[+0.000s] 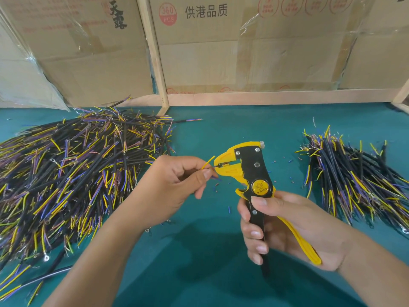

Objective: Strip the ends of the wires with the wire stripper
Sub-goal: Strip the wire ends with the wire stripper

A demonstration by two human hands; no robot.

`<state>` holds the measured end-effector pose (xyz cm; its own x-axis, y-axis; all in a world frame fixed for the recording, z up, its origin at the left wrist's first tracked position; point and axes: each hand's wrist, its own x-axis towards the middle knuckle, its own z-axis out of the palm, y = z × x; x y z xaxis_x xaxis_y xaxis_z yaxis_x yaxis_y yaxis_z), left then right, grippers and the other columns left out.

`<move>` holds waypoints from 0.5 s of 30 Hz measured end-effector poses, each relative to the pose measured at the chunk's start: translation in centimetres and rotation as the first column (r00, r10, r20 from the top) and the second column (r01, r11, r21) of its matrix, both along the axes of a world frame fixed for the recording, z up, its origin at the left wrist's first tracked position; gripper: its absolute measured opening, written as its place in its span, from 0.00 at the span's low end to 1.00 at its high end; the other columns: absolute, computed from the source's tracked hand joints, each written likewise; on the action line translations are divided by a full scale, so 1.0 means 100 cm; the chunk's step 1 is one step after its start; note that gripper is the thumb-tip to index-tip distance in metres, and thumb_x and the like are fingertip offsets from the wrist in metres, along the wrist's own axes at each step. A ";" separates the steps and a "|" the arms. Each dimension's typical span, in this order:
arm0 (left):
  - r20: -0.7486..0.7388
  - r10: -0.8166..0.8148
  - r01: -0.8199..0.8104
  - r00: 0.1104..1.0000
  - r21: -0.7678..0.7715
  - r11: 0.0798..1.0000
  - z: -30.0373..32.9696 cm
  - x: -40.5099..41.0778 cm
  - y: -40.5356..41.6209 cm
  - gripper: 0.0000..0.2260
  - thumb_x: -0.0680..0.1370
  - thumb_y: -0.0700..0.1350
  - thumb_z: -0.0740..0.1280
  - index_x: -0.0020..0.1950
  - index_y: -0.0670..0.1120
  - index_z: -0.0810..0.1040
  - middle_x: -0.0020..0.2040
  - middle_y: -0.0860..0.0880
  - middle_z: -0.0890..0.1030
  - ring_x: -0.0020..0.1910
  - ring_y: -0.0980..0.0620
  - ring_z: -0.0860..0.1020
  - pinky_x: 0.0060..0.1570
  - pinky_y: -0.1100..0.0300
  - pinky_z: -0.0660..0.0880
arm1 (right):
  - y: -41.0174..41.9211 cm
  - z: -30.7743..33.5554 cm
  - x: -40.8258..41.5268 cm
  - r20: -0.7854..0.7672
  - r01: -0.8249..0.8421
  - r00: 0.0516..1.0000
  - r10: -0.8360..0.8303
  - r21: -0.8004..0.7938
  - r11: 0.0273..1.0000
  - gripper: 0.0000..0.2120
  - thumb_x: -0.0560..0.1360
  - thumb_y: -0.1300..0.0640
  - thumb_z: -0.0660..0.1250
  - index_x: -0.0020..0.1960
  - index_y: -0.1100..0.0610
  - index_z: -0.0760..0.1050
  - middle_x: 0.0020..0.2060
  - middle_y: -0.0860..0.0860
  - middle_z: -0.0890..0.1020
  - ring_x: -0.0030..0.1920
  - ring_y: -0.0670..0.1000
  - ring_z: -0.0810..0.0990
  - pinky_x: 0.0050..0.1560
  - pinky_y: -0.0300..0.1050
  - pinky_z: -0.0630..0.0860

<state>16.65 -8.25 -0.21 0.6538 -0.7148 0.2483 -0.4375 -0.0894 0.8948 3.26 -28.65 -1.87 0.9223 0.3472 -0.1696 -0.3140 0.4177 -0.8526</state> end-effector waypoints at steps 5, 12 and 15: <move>0.021 0.002 -0.003 1.000 0.030 1.000 0.003 -0.003 -0.001 0.10 0.80 0.48 0.64 0.43 0.52 0.84 0.28 0.50 0.74 0.27 0.41 0.60 0.26 0.54 0.56 | 0.000 0.001 -0.001 0.011 -0.029 1.000 0.029 0.009 1.000 0.19 0.71 0.48 0.78 0.48 0.61 0.75 0.36 0.58 0.71 0.34 0.57 0.71 0.41 0.55 0.75; 0.036 0.001 -0.002 0.999 0.037 0.999 0.007 -0.005 -0.004 0.19 0.83 0.42 0.64 0.36 0.61 0.80 0.25 0.57 0.70 0.26 0.52 0.59 0.27 0.61 0.56 | -0.001 0.000 -0.001 0.016 -0.034 0.999 0.034 0.007 0.999 0.19 0.71 0.48 0.78 0.48 0.60 0.75 0.35 0.58 0.71 0.33 0.57 0.71 0.40 0.55 0.75; 0.026 -0.003 0.003 1.000 0.016 1.000 0.005 -0.004 -0.003 0.16 0.82 0.44 0.65 0.38 0.60 0.81 0.28 0.54 0.72 0.27 0.53 0.61 0.28 0.61 0.57 | -0.001 0.000 -0.001 0.019 -0.037 0.999 0.037 0.007 0.999 0.19 0.71 0.48 0.78 0.48 0.60 0.75 0.35 0.57 0.71 0.33 0.57 0.71 0.41 0.55 0.75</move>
<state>16.25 -8.55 0.30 0.6451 -0.7206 0.2542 -0.4612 -0.1020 0.8814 3.19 -28.75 -1.89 0.9118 0.3823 -0.1496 -0.3134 0.4128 -0.8552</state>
